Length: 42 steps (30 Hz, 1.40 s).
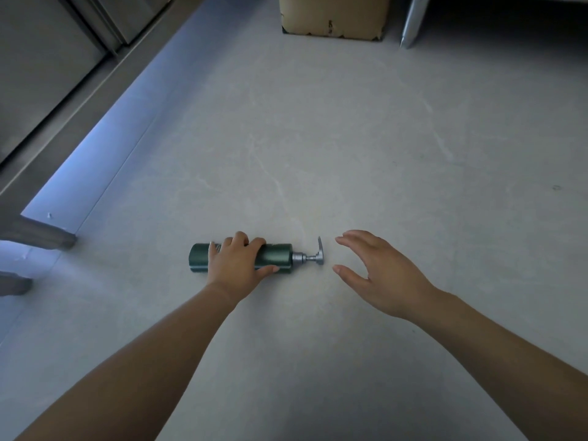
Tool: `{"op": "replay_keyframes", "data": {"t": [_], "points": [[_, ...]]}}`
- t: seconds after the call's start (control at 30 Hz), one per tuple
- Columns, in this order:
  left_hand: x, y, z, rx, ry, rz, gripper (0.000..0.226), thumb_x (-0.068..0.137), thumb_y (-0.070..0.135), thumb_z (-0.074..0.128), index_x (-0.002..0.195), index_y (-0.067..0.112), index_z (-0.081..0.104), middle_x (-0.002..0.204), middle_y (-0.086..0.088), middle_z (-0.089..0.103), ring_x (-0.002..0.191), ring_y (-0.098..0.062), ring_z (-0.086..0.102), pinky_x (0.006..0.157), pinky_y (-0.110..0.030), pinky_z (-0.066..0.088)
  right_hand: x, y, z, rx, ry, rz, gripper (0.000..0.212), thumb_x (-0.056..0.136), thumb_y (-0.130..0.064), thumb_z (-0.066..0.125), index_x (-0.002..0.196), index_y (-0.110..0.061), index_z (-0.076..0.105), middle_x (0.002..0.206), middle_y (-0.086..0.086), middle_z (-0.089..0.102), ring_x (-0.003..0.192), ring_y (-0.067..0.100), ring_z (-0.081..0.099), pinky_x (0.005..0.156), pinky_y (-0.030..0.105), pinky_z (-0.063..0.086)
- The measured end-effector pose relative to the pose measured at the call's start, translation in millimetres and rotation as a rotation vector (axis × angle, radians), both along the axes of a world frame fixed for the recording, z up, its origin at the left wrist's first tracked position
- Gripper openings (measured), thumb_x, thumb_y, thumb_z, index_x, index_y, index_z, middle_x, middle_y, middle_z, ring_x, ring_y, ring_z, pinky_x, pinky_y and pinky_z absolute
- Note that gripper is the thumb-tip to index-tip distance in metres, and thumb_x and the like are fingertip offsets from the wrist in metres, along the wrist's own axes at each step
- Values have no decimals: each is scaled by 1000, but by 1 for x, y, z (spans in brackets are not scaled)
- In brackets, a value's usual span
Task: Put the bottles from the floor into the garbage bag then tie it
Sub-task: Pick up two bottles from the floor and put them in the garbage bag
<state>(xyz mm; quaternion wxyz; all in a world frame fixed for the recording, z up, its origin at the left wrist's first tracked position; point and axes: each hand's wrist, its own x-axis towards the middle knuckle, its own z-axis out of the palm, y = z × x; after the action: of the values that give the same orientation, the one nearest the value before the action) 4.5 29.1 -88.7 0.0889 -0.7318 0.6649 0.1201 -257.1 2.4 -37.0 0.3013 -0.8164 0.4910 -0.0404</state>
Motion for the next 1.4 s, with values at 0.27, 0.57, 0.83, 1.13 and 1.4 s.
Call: {"op": "replay_keyframes", "data": {"t": [0.27, 0.57, 0.83, 1.13, 1.4], "points": [[4, 16, -8, -43, 220, 107, 55, 79, 63, 56, 124, 32, 54, 118, -2, 51, 106, -24, 49, 92, -40, 41, -11, 7, -5, 26, 14, -10, 54, 92, -50, 42, 140, -27, 36, 149, -9, 32, 135, 9, 31, 105, 27, 30], [20, 25, -15, 45, 242, -7, 60, 87, 54, 51, 142, 36, 33, 131, 2, 51, 119, -21, 47, 104, -41, 32, -4, 8, -3, 20, 5, 3, 54, 92, -50, 42, 140, -27, 35, 149, -9, 31, 135, 8, 29, 105, 25, 28], [17, 29, -12, 82, 279, 26, 64, 89, 56, 47, 145, 34, 27, 128, 0, 51, 107, -21, 53, 91, -34, 43, -4, 9, -1, 11, 6, -5, 54, 92, -50, 43, 139, -26, 36, 149, -8, 32, 135, 9, 30, 105, 26, 29], [0, 25, 2, -22, 360, 34, 64, 88, 61, 41, 146, 40, 21, 124, 1, 50, 103, -20, 52, 85, -36, 48, -3, 12, 4, -3, 6, 0, 54, 92, -50, 42, 140, -26, 36, 149, -8, 32, 134, 9, 31, 105, 26, 30], [-19, 9, 29, -161, 439, 38, 64, 89, 58, 42, 146, 37, 21, 122, -2, 50, 103, -21, 51, 85, -35, 48, -13, 5, 24, -73, -3, -58, 53, 92, -48, 44, 139, -24, 38, 148, -6, 35, 132, 12, 36, 103, 28, 34]]}}
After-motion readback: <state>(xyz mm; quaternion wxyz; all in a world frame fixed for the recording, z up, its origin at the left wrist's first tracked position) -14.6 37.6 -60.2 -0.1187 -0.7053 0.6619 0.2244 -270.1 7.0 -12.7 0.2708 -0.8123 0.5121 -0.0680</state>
